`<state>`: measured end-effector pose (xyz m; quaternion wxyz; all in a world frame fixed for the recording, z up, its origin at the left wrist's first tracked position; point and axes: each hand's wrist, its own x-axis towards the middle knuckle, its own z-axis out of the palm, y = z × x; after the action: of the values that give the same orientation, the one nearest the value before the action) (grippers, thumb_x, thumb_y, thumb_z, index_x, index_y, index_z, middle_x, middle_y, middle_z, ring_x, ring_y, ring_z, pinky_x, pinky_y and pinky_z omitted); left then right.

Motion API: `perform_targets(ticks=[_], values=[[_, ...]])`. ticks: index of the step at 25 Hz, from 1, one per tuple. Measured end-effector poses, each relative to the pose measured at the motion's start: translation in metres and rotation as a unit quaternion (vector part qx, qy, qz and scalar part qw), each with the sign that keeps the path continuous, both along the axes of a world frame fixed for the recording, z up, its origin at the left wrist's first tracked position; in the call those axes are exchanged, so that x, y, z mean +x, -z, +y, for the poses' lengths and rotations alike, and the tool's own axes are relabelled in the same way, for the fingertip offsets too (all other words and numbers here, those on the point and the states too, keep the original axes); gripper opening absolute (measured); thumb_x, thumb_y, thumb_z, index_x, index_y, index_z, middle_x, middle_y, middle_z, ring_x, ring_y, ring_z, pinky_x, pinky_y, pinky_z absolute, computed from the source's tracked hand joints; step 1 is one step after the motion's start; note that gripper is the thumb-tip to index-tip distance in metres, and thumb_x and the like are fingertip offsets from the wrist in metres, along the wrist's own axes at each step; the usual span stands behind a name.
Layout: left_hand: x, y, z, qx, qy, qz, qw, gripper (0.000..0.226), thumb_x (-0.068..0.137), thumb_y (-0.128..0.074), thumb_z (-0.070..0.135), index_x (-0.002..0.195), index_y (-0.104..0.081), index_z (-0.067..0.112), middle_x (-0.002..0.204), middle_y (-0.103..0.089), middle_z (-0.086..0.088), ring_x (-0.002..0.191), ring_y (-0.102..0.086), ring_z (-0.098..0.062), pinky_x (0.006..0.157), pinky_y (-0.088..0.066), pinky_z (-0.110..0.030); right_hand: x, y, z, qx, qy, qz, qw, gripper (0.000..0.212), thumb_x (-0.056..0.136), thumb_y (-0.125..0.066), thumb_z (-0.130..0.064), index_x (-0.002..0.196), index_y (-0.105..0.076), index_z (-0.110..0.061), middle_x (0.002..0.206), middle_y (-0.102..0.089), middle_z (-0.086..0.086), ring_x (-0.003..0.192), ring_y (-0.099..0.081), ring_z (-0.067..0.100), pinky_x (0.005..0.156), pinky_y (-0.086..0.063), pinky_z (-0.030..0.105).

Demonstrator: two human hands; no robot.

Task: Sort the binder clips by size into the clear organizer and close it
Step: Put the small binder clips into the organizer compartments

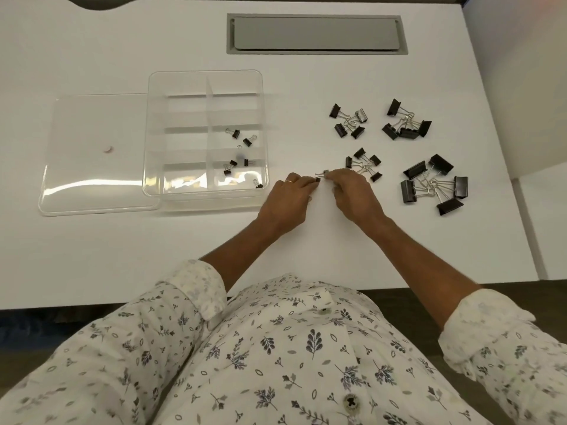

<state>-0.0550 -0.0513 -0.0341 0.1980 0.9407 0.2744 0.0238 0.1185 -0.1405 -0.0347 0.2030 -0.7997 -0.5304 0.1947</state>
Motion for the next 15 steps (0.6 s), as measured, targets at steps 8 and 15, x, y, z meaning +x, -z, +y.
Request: perform_targets(ticks=[8,15], values=[[-0.011,-0.001,-0.001,-0.040,-0.051,-0.053,0.996,0.030,0.094,-0.061,0.007,0.123,-0.064,0.006,0.123,-0.063,-0.011,0.113,-0.057,-0.033,0.087,-0.053,-0.045,-0.004,-0.009,-0.015,0.009,-0.009,-0.011,1.000,0.013,0.089,-0.064,-0.005,0.099,-0.063,-0.013,0.108,-0.063,-0.001,0.089,-0.062,0.019,0.074,-0.050,0.031],[-0.001,0.004,-0.004,-0.075,-0.056,-0.009,0.996,0.041,0.100,-0.056,0.008,0.141,-0.055,0.011,0.126,-0.062,-0.011,0.120,-0.053,-0.031,0.089,-0.052,-0.046,-0.005,-0.010,-0.018,-0.005,-0.036,-0.038,0.999,0.029,0.094,-0.063,-0.006,0.122,-0.067,-0.012,0.112,-0.063,0.009,0.103,-0.059,0.025,0.079,-0.050,0.034]])
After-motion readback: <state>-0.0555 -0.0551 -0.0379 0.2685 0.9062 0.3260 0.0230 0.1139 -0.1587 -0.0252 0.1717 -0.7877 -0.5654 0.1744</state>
